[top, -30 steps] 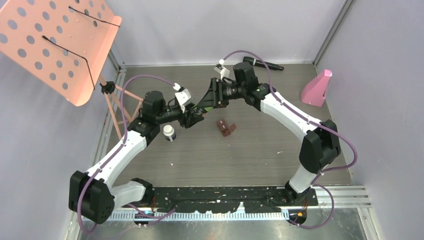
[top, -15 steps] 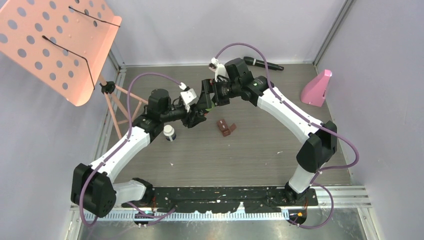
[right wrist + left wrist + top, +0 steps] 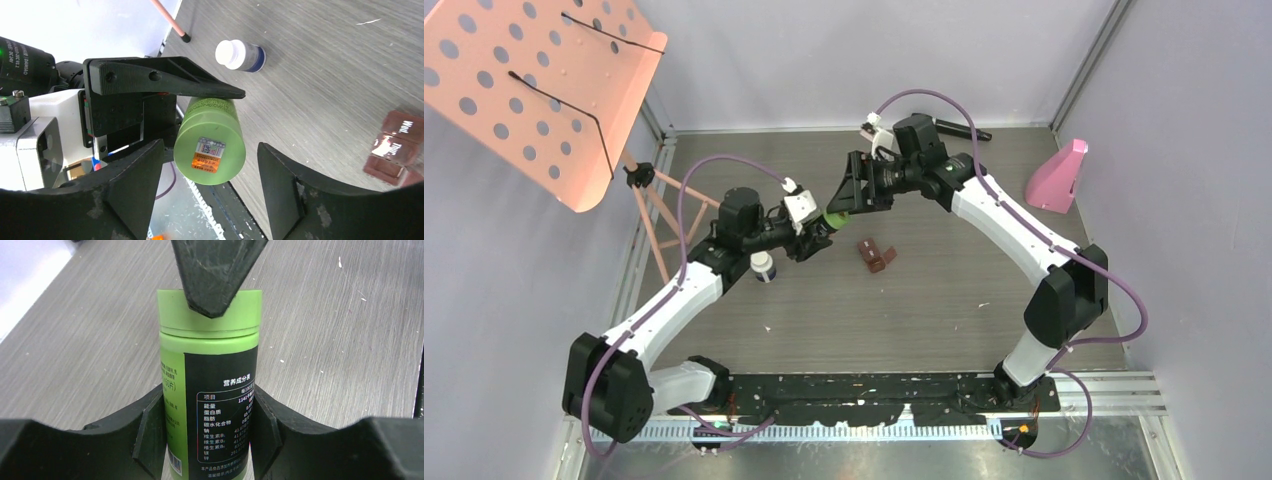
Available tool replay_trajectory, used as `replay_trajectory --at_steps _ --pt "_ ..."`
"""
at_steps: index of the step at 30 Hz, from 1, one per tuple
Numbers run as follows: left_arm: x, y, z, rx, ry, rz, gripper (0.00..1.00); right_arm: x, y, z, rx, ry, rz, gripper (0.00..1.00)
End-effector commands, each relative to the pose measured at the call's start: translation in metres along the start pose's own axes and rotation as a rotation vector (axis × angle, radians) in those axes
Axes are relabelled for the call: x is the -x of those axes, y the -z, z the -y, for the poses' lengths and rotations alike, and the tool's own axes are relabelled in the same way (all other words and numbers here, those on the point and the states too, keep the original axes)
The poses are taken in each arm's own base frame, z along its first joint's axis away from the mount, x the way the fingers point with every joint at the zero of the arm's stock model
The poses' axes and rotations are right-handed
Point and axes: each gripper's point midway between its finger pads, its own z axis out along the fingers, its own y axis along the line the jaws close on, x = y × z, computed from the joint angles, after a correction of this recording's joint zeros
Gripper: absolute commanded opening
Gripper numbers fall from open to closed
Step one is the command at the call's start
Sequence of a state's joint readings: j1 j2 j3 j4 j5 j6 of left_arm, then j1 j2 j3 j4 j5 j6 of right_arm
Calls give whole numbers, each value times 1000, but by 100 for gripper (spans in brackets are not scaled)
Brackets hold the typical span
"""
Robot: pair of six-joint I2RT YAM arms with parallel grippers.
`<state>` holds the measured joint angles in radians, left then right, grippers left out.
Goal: Sort the pills into containers
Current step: Unscrew the lid of the pill bottle.
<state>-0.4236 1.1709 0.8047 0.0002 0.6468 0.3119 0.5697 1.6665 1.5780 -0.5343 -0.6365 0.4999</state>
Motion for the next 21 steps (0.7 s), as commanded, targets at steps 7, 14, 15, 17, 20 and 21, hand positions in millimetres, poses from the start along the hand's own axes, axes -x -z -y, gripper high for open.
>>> replay_trajectory --at_steps 7,14,15,17,20,21 --pt "32 9 -5 42 -120 109 0 -1 4 -25 110 9 -6 82" --pt "34 9 -3 32 -109 113 0 -2 6 -35 195 85 -17 44" --pt "35 9 -2 25 -106 116 0 -3 7 -35 211 137 -10 39" --pt "36 10 4 -2 -100 120 0 -2 13 -41 263 250 18 31" --pt "38 13 14 -48 -87 118 0 2 22 -50 327 432 69 24" --pt "39 14 17 -64 -80 118 0 3 23 -49 333 513 84 22"
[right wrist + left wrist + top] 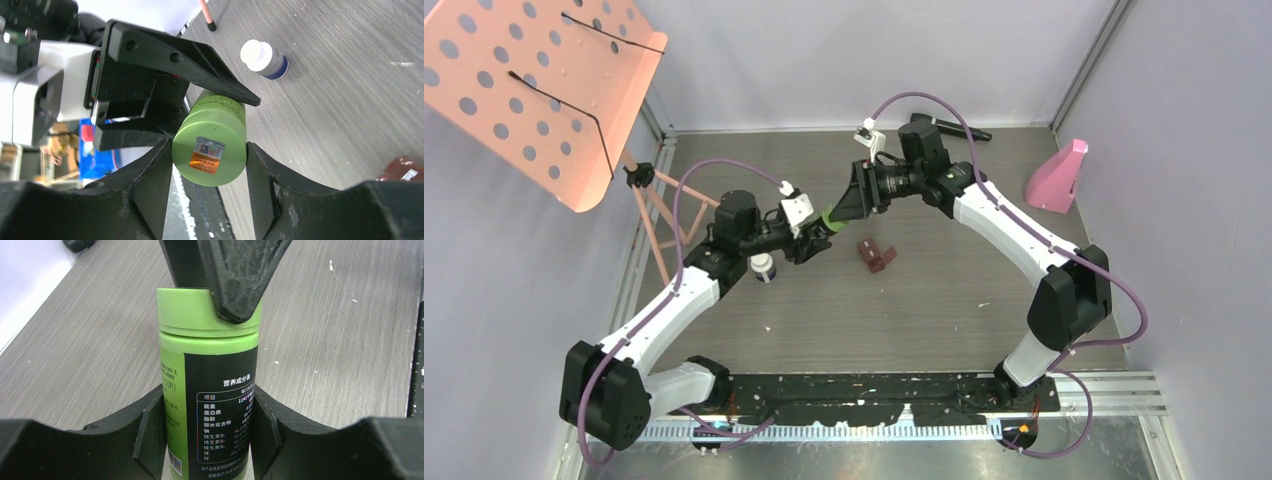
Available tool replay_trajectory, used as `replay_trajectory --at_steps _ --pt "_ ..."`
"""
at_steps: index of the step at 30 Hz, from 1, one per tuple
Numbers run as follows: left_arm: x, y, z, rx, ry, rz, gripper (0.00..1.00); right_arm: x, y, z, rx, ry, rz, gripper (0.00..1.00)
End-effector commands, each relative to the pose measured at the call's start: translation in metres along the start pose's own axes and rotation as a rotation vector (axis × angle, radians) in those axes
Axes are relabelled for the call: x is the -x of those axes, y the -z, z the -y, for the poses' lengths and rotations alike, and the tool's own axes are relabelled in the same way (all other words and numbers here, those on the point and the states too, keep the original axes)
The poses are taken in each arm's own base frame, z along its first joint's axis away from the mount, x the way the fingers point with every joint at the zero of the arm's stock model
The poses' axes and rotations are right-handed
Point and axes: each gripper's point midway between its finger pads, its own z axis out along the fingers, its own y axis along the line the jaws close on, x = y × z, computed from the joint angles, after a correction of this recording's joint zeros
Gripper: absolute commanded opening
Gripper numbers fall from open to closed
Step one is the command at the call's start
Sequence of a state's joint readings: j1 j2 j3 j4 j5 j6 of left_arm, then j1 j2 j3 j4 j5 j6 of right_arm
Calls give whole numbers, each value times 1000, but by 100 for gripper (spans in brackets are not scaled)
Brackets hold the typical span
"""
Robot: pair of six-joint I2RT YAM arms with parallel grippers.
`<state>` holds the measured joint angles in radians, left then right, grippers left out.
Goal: Sort the pills into containers
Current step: Unscrew the lid of the pill bottle.
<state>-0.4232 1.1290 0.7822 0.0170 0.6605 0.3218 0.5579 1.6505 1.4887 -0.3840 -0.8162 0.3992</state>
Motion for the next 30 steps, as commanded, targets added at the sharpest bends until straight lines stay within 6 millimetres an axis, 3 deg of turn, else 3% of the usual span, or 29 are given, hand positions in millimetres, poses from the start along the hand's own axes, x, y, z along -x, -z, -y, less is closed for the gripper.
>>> replay_trajectory --at_steps 1,4,6,8,9,10,11,14,16,18,19,20,21,23,30 --pt "35 9 16 -79 -43 95 0 19 21 -41 159 423 86 20" --pt "39 12 30 -152 -17 102 0 21 27 -44 175 641 111 20" --pt "41 14 38 -196 1 105 0 23 30 -41 148 743 134 29" --pt "43 14 40 -205 9 107 0 30 35 -34 65 760 158 61" --pt "42 14 38 -192 5 106 0 33 37 -33 40 739 164 81" --pt "43 14 34 -170 -5 109 0 36 41 -34 9 698 176 94" --pt "42 13 30 -148 -13 108 0 38 44 -38 11 674 190 99" --pt "43 10 17 -95 -36 94 0 43 61 -72 83 513 244 95" --pt "48 8 10 -81 -46 93 0 54 70 -82 61 438 287 95" --pt "51 5 6 -70 -54 102 0 64 72 -75 -16 329 316 95" --pt "54 4 3 -57 -63 112 0 62 67 -55 -92 252 295 95" --pt "56 3 -1 -43 -68 116 0 66 68 -54 -119 213 297 98" --pt "56 2 -4 -32 -71 116 0 59 60 -35 -179 149 259 99" --pt "56 1 -8 -13 -80 114 0 56 50 -25 -221 96 228 91" --pt "62 0 -8 -21 -68 129 0 52 29 -14 -240 -6 224 90"
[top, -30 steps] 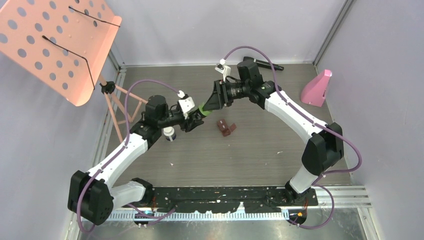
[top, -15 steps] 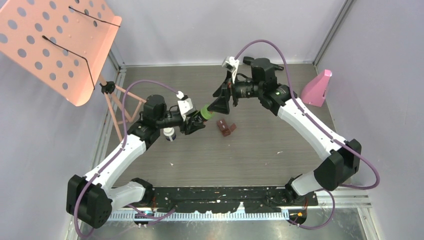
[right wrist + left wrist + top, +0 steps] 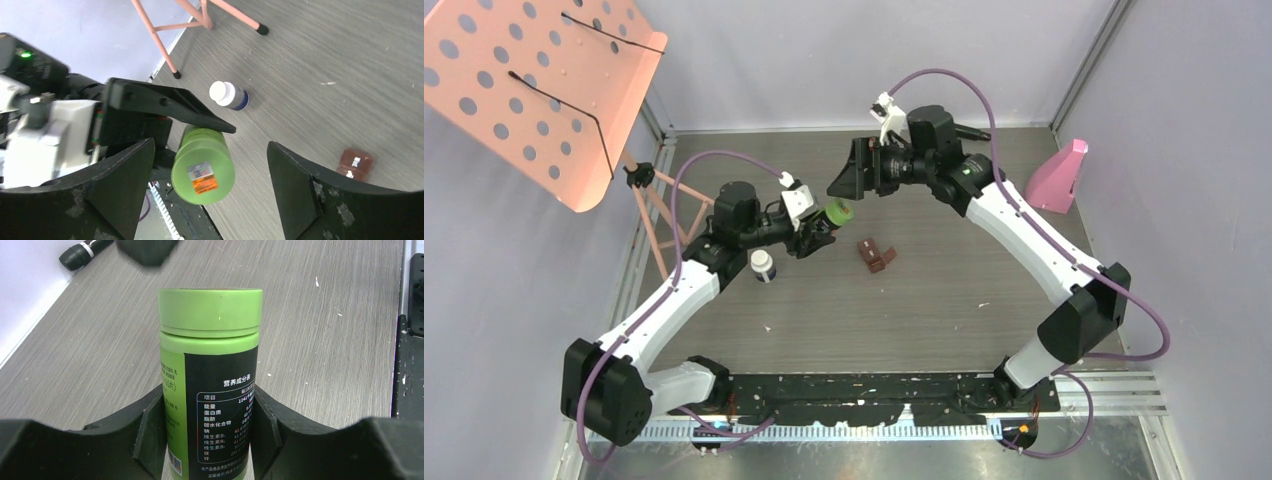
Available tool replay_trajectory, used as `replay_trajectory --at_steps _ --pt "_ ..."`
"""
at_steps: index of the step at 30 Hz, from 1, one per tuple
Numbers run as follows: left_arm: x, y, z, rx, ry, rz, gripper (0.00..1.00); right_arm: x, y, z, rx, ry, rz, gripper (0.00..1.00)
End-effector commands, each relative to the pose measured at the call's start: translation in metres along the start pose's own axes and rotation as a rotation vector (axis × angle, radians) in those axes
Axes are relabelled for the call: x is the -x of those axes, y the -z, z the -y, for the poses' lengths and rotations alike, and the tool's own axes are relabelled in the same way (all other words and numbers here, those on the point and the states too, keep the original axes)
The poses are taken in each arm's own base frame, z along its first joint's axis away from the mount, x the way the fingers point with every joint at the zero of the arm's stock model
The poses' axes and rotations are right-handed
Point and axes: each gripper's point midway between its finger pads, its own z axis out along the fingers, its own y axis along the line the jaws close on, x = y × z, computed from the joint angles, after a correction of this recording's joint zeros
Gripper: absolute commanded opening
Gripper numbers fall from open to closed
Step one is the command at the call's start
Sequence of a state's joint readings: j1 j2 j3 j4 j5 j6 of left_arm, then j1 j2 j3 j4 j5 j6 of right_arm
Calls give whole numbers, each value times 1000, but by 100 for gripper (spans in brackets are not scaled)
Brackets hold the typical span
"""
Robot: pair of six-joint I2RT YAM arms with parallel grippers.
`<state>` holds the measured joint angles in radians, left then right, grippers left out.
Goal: Sort the pills into containers
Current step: Unscrew the lid of the pill bottle.
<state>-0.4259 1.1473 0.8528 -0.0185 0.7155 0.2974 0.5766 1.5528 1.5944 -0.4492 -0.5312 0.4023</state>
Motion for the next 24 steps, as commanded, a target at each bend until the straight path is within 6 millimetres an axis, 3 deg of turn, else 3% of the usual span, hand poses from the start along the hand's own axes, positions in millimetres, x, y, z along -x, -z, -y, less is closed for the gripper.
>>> replay_trajectory --at_steps 1,5,9,14,18,21,24 --pt "40 0 -10 26 -84 100 0 -3 -8 2 -43 -110 4 90" --pt "42 0 -12 39 -75 111 0 -16 -14 2 -16 -137 -33 87" --pt "40 -1 -15 52 -68 106 0 -23 -15 -12 84 -126 -73 62" --pt "36 -2 -15 54 -31 85 0 -31 -11 -24 177 -66 -103 47" --pt "38 -1 -4 3 -22 99 0 -39 -6 -29 297 192 -98 40" --pt "39 1 13 -88 -15 111 0 -51 -1 -29 384 399 -82 40" --pt "41 1 26 -166 11 111 0 -49 0 -25 423 545 -57 41"
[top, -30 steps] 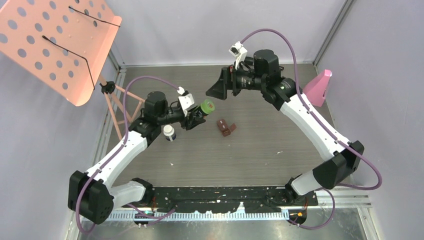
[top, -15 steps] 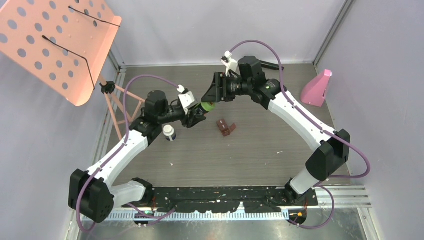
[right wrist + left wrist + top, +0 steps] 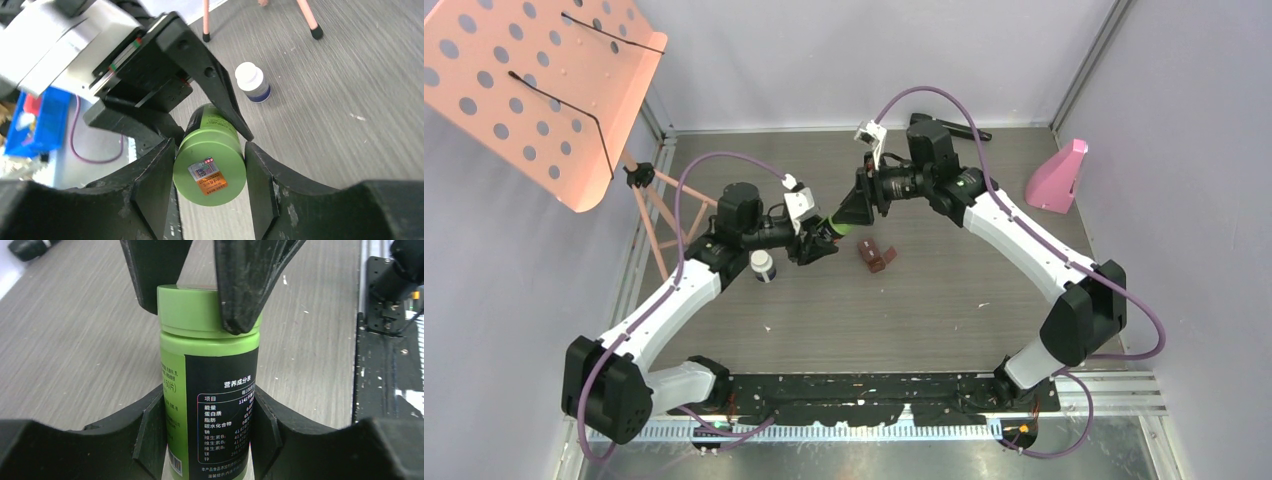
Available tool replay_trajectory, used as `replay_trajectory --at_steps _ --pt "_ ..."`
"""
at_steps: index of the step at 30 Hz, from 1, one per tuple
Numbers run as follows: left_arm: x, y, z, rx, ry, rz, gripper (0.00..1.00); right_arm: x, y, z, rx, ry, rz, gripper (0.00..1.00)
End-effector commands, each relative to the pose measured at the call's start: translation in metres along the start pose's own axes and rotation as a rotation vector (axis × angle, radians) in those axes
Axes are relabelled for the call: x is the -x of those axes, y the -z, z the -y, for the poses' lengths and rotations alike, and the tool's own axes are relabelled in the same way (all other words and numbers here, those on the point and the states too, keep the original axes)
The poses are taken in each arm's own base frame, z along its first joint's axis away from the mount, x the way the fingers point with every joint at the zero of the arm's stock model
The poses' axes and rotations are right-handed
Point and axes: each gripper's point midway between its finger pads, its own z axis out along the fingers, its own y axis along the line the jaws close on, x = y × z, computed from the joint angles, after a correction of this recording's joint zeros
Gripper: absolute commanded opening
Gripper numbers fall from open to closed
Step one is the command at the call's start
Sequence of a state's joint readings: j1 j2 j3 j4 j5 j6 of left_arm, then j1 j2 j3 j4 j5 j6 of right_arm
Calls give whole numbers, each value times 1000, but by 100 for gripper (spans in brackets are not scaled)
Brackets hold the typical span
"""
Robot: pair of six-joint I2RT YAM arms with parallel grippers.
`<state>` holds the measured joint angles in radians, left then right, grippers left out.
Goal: Sort the pills into containers
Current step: Unscrew the lid of the pill bottle.
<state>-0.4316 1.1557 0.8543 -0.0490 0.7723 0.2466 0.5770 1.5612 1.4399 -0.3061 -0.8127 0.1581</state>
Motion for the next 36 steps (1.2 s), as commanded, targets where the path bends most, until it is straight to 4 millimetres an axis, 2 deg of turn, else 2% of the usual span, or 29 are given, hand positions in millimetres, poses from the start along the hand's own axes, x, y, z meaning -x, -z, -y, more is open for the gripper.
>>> replay_trajectory --at_steps 1,3,4,5,6,7,8,9,13,14,15,16,19,21,26,33,35,36 --pt "44 2 17 -121 -63 116 0 6 9 -22 147 347 18 41" --pt "44 1 22 -151 -56 124 0 9 8 -17 142 383 18 42" --pt "45 1 23 -160 -55 129 0 13 8 -16 132 387 23 50" --pt "45 1 23 -163 -55 132 0 12 8 -11 102 351 13 72" --pt "45 0 21 -154 -56 132 0 21 10 -11 81 340 19 80" --pt "44 -1 18 -136 -55 129 0 15 13 -6 63 240 -14 89" --pt "42 -2 10 -98 -61 121 0 27 17 -6 40 209 -3 92" --pt "40 -3 4 -63 -66 118 0 23 20 0 18 82 -26 99" --pt "33 -5 -27 95 -103 96 0 23 24 7 -67 -186 -6 95" --pt "32 -6 -32 117 -114 88 0 19 19 16 -98 -219 16 95" --pt "32 -6 -36 138 -126 82 0 21 18 12 -100 -283 45 96" --pt "31 -5 -40 159 -131 76 0 16 10 20 -119 -306 73 96" --pt "30 -3 -49 216 -142 64 0 9 -2 26 -134 -437 115 99" --pt "28 -1 -52 245 -144 59 0 7 -10 29 -131 -484 126 95" --pt "20 -1 -57 278 -133 45 0 21 -19 39 -138 -550 206 84" --pt "15 -1 -59 289 -123 27 0 30 -22 39 -128 -540 209 92" --pt "14 -1 -60 292 -123 23 0 31 -23 39 -122 -546 207 83" --pt "14 -1 -60 293 -126 23 0 30 -24 40 -123 -555 202 72"
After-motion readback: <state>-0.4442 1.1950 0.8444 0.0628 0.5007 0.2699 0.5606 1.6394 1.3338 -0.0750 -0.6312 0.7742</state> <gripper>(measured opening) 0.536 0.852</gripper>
